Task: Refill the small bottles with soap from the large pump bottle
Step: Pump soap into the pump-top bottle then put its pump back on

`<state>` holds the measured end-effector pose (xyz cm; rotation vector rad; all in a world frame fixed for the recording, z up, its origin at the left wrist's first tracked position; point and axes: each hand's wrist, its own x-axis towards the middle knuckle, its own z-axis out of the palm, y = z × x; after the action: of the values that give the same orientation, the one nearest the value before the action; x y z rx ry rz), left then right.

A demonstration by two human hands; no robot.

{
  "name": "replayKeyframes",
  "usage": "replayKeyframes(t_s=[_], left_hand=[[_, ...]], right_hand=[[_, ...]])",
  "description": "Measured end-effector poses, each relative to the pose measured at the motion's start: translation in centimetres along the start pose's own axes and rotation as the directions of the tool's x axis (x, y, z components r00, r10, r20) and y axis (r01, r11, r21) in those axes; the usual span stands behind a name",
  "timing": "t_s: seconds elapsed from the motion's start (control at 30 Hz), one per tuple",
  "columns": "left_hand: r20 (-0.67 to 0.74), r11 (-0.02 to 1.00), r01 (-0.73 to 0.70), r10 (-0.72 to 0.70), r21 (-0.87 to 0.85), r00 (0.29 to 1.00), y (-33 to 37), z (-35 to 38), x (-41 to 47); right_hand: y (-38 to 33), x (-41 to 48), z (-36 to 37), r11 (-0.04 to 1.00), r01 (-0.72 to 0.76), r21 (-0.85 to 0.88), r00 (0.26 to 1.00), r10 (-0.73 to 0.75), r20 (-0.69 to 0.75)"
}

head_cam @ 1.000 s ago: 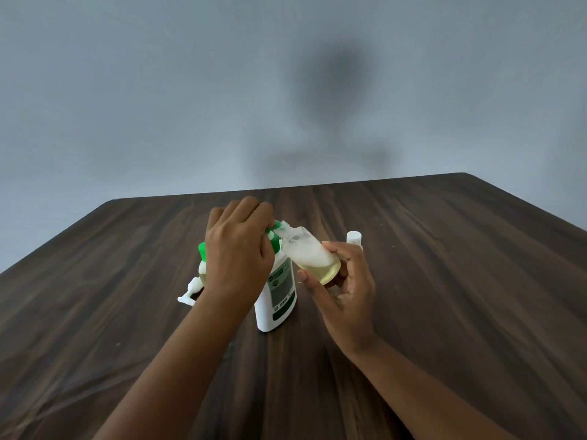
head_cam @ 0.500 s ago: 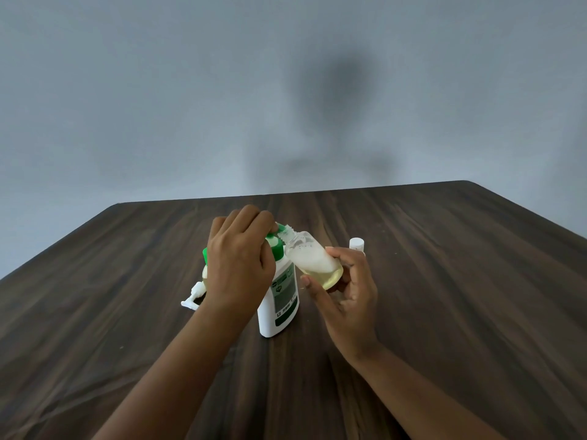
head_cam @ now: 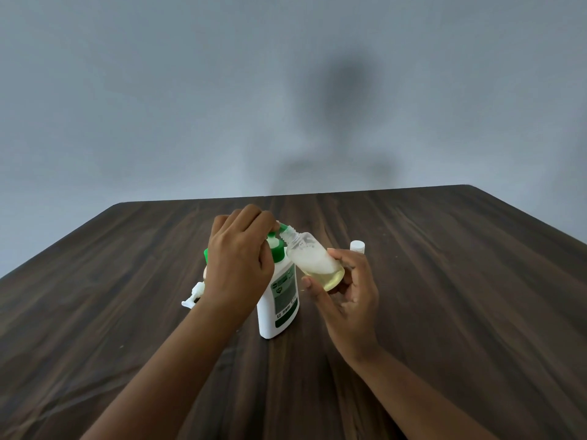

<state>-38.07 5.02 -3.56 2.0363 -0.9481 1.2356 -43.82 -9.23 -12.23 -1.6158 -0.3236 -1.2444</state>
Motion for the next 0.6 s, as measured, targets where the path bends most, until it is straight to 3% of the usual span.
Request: replayKeyframes(t_s=[0.6], left_hand=[[-0.024,1.000,0.019,-0.019,-0.007,1.000,-0.08,-0.10,-0.55]], right_hand=[[-0.03,0.06,-0.01,0.999,0.027,-0.040,1.000,-0.028,-0.007]])
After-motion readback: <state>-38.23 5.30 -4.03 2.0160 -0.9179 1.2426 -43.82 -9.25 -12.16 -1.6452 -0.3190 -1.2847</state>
